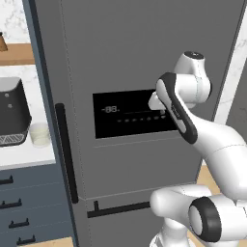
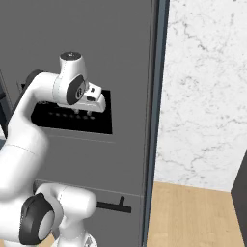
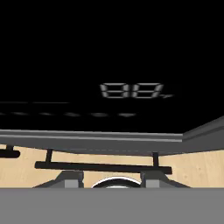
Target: Grab a lemon wedge from the fridge and one ice cube from the ice bowl, and put them in the glass of lemonade.
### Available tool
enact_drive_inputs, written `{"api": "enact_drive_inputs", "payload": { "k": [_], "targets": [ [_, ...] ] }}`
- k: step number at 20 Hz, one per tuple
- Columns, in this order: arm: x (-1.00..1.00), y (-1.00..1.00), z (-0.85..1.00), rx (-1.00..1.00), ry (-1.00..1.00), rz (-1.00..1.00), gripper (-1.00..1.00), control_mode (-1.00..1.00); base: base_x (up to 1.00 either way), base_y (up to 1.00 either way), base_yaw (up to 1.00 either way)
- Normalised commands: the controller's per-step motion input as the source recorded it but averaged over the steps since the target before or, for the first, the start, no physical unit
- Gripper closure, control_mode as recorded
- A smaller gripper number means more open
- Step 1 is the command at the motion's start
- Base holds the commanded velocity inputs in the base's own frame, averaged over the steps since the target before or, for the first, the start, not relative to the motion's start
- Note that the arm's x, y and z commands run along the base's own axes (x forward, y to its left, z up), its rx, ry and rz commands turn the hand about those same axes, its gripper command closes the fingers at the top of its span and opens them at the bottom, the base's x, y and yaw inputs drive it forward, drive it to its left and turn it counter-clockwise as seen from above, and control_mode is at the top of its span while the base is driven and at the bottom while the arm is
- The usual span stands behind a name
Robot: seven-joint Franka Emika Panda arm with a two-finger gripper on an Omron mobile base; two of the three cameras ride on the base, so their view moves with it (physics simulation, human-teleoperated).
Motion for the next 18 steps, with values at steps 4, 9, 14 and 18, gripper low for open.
{"api": "enact_drive_inputs", "payload": {
  "k": [4, 9, 14, 18],
  "targets": [
    [0.00, 0.13, 0.00, 0.00, -0.01, -0.03, -1.00, -1.00, 0.00, 0.00, 0.00],
    [0.00, 0.01, 0.00, 0.00, 0.00, -0.02, -1.00, -1.00, 0.00, 0.00, 0.00],
    [0.00, 0.00, 0.00, 0.00, 0.00, 0.00, -1.00, -1.00, 0.00, 0.00, 0.00],
    [-0.08, 0.00, 0.00, 0.00, 0.00, 0.00, -1.00, 1.00, -0.12, 0.02, 0.00]
  ]
}}
